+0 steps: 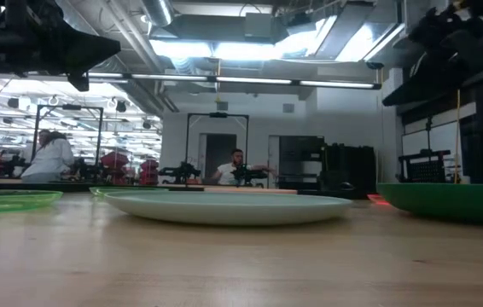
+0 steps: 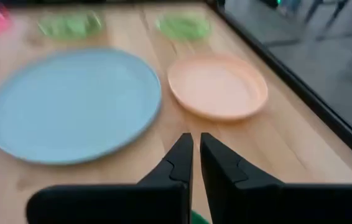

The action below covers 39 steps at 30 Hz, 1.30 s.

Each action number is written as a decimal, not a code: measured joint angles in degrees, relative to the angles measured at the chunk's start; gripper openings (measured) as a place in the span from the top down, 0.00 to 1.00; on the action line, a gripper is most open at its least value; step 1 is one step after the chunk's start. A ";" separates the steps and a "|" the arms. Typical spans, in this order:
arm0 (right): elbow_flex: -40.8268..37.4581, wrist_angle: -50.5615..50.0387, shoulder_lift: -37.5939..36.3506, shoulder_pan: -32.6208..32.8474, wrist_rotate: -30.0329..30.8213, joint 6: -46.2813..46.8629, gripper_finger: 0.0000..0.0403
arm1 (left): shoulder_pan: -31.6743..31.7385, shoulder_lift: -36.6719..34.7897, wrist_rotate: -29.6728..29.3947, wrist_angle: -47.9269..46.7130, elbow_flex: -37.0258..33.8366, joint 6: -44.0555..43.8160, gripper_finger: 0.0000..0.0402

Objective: Stack plastic plates
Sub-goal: Stack the green plate on top of the blue plate

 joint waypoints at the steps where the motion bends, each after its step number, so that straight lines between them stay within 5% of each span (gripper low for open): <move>1: 1.44 -1.97 1.54 -0.43 -0.01 -0.01 0.94 | 0.00 0.00 -0.04 0.00 0.00 -0.08 0.99; 11: 10.53 -12.77 15.06 -12.02 -9.49 -1.02 0.92 | 0.02 0.00 -0.39 -0.11 0.00 0.05 0.99; 22: 10.80 -15.22 23.91 -20.73 -23.27 -5.94 0.58 | 0.02 -0.02 -0.59 -0.15 0.00 -1.70 0.99; 28: 15.73 -19.68 29.18 -22.74 -23.83 -8.86 0.48 | 0.02 -0.02 -0.59 -0.72 0.00 -3.58 0.99; 34: 20.62 -20.05 31.73 -22.63 -14.99 -11.83 0.46 | 0.00 0.00 -2.39 -1.01 0.00 -4.49 0.99; 39: 20.75 -22.63 32.83 -22.63 -20.49 -16.29 0.46 | 0.00 0.00 -3.39 -1.03 0.00 -4.50 0.99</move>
